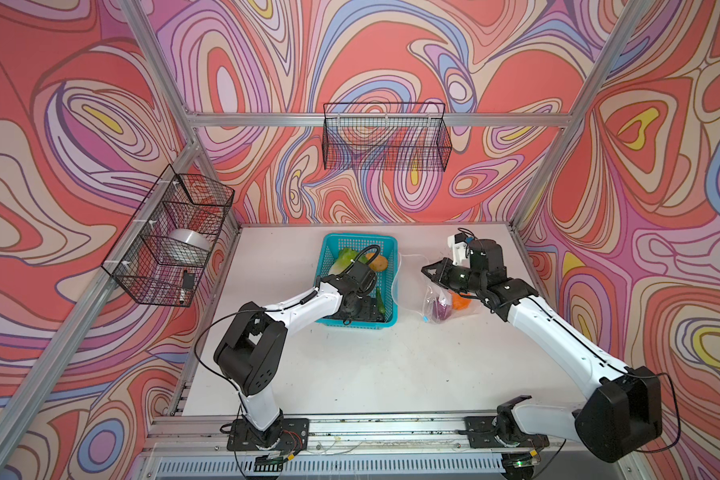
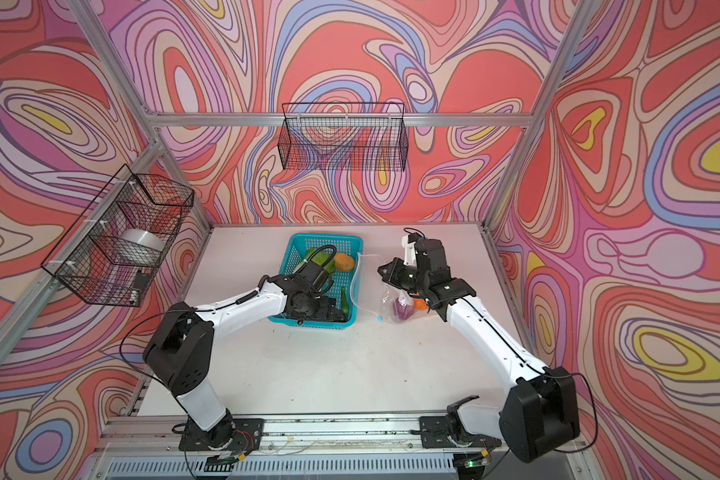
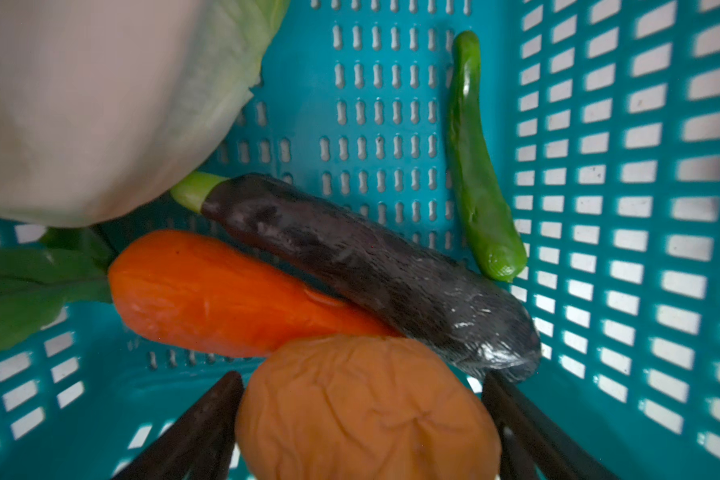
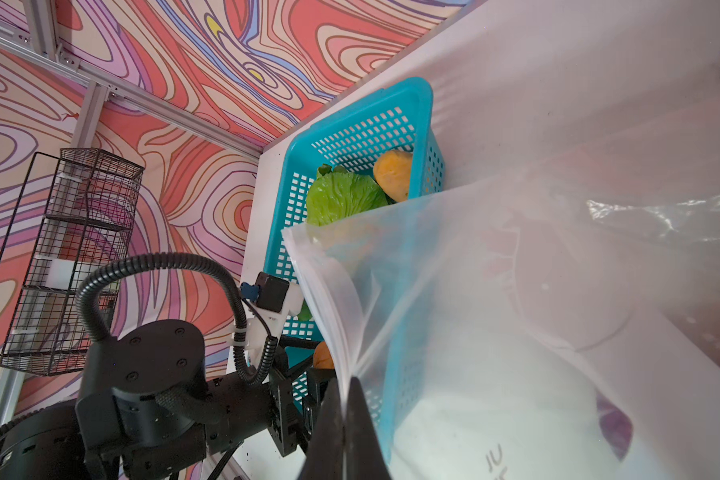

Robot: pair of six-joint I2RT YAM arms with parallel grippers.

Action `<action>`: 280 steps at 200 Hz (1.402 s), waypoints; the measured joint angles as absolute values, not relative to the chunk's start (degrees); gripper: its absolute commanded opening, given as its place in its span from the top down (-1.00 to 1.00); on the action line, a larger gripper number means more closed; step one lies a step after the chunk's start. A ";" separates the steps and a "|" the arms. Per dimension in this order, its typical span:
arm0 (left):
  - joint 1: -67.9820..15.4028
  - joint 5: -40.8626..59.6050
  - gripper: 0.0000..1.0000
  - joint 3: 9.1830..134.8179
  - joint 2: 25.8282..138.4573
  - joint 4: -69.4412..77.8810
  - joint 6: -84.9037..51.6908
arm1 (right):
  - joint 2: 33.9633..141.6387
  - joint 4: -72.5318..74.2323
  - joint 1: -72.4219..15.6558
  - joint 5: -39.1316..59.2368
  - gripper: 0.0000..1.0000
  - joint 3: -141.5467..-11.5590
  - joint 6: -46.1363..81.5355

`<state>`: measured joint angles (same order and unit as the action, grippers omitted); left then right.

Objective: Place the food in the zip-top bag and seal the zipper
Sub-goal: 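Lower the left gripper and grasp the brown bread roll, then lift the bread roll and carry it to the bag mouth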

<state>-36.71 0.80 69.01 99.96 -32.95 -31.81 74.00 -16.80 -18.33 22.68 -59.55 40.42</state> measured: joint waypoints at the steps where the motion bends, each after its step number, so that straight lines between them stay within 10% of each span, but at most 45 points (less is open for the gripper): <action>1: -36.71 0.82 -0.65 69.01 99.96 -32.95 -31.79 | 74.00 -16.80 -18.33 22.68 1.00 -59.55 40.45; 280: -41.87 9.63 -0.41 75.53 80.95 -23.16 -34.79 | 74.00 -16.64 -18.33 22.46 1.00 -59.22 40.97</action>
<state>-41.87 9.63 75.53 80.95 -23.16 -34.79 74.00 -16.64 -18.33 22.46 -59.22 40.97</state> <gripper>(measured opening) 0.792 0.042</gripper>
